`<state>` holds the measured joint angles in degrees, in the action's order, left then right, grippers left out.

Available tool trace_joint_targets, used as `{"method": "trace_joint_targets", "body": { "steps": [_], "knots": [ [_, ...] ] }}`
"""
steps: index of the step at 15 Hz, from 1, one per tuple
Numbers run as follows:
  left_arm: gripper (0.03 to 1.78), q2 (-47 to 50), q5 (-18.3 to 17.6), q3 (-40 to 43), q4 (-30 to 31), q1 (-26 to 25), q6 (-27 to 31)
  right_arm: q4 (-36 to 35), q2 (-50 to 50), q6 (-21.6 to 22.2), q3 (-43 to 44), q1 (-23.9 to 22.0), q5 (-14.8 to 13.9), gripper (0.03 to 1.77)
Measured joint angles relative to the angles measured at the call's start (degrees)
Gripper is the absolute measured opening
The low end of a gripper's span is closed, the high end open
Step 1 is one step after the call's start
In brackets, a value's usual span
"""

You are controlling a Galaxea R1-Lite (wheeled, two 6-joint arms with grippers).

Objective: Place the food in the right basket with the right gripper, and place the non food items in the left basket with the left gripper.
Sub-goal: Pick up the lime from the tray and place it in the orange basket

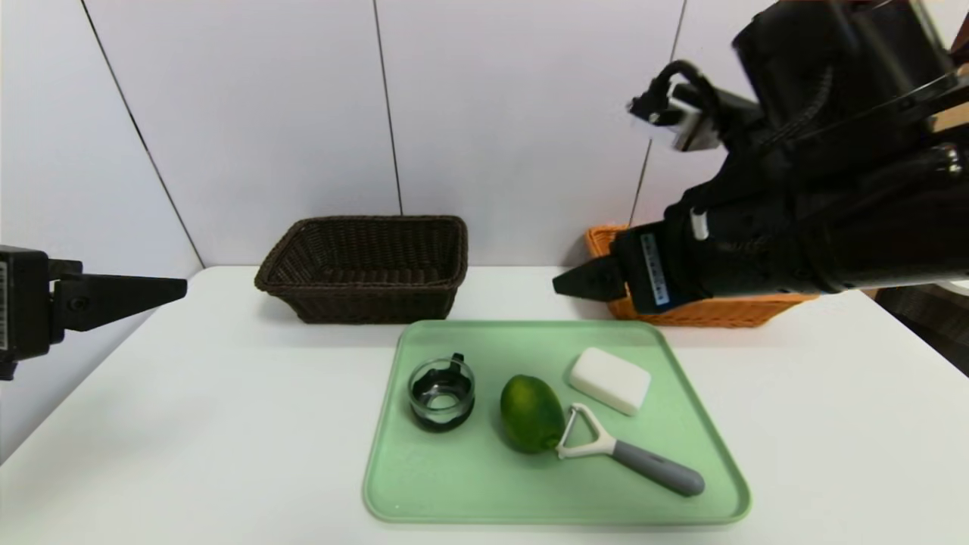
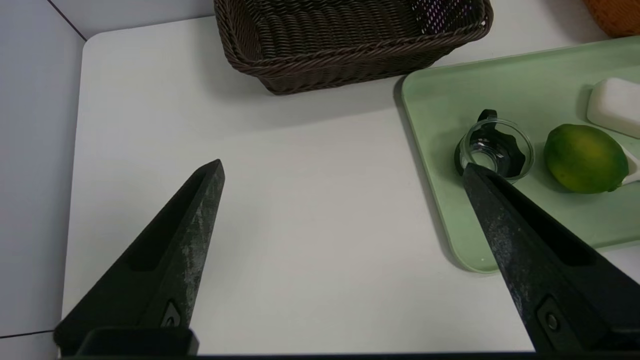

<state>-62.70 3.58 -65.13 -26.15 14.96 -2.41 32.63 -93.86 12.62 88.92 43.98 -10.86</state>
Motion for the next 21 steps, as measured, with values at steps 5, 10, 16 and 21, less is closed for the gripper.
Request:
{"method": "trace_joint_targets", "body": {
  "steps": [5,10,16,21],
  "knots": [
    [1.69,-1.72,3.77,2.9,0.07,4.35,-1.3,11.41,-7.61,8.37,7.13,2.88,-0.1,1.7],
    [1.69,-1.0,3.74,5.19,0.24,4.91,-1.41,17.8,-12.62,12.35,9.12,3.83,-0.02,1.7],
    [1.69,0.66,3.72,6.1,0.29,5.9,-1.49,18.13,-16.59,15.77,9.26,6.42,-0.66,1.7],
    [1.69,2.86,3.72,8.14,0.13,5.94,-1.35,17.99,-19.57,16.79,9.31,7.67,-4.29,1.7]
  ]
}}
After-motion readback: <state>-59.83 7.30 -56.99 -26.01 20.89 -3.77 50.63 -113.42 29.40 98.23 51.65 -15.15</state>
